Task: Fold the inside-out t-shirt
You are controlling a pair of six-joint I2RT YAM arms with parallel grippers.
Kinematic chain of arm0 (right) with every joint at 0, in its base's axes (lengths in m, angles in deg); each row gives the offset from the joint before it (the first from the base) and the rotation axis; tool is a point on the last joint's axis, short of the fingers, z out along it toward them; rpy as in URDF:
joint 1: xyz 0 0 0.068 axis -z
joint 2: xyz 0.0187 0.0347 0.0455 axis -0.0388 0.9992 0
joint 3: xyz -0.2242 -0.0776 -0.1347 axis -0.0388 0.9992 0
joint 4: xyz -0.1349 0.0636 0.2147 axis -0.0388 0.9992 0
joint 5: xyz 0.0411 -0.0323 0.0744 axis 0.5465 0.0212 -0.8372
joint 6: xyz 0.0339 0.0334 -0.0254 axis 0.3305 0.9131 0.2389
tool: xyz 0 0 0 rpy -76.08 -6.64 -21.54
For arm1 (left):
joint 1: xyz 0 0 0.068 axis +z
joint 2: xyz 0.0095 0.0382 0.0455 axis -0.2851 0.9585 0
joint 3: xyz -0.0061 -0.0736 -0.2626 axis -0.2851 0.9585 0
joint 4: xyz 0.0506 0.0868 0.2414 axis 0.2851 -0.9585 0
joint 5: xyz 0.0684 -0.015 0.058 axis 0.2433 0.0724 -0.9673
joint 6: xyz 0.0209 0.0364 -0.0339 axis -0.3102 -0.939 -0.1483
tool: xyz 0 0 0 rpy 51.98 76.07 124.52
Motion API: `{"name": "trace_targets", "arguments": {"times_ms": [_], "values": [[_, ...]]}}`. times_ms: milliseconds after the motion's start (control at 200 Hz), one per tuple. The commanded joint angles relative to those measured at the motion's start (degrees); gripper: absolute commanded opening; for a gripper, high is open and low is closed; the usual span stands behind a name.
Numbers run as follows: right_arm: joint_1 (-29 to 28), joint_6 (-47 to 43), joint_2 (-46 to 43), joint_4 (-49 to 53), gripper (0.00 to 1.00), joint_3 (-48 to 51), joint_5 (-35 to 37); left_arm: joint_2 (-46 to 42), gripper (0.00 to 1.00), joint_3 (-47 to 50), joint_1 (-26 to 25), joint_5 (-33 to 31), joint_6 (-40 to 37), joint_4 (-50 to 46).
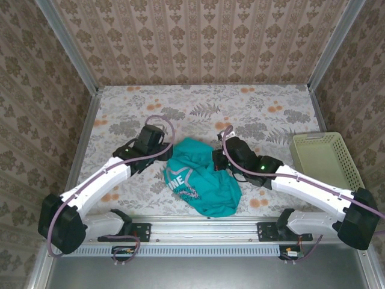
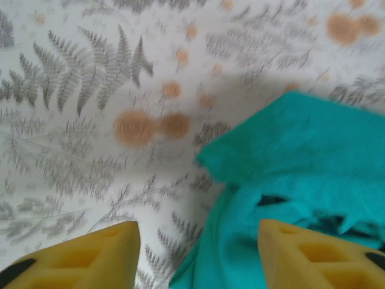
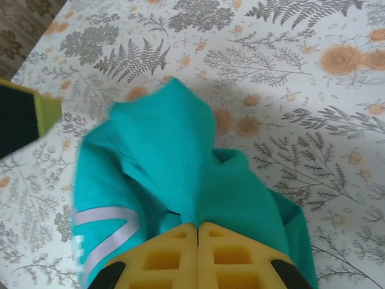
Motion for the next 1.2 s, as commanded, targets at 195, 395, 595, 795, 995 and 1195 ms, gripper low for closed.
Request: {"name": "trace_targets", "arguments": {"times_ms": [195, 395, 595, 795, 995, 1195], "values": [[-2.3, 4.8, -3.4, -15.6, 0.0, 2.5, 0.0, -10.1, 0.82, 8.0, -21.6, -3.7, 10.1, 11.0], [-3.3, 5.4, -3.8, -17.0, 0.0, 2.3, 0.3, -4.9, 0.92, 12.8, -25.4, -0.6, 9.0, 26.9], [-3.5, 5.0, -7.3, -14.0, 0.0, 2.9, 5.6, 1.6, 0.65, 14.1, -22.3, -1.8, 9.9, 29.0], [3.4, 5.4, -11.9, -7.4, 0.0, 3.9, 7.6, -3.7, 0.32, 22.1, -22.3, -7.7, 10.8, 29.1], [9.3, 7.0, -12.2, -9.5, 0.0, 8.8, 2.6, -9.3, 0.15, 27.6, -22.4, -6.9, 10.5, 29.7], [9.4, 6.2, -10.9, -6.3, 0.0, 10.5, 0.9, -9.2, 0.15, 27.8, -24.9, -1.1, 6.2, 35.7]]}}
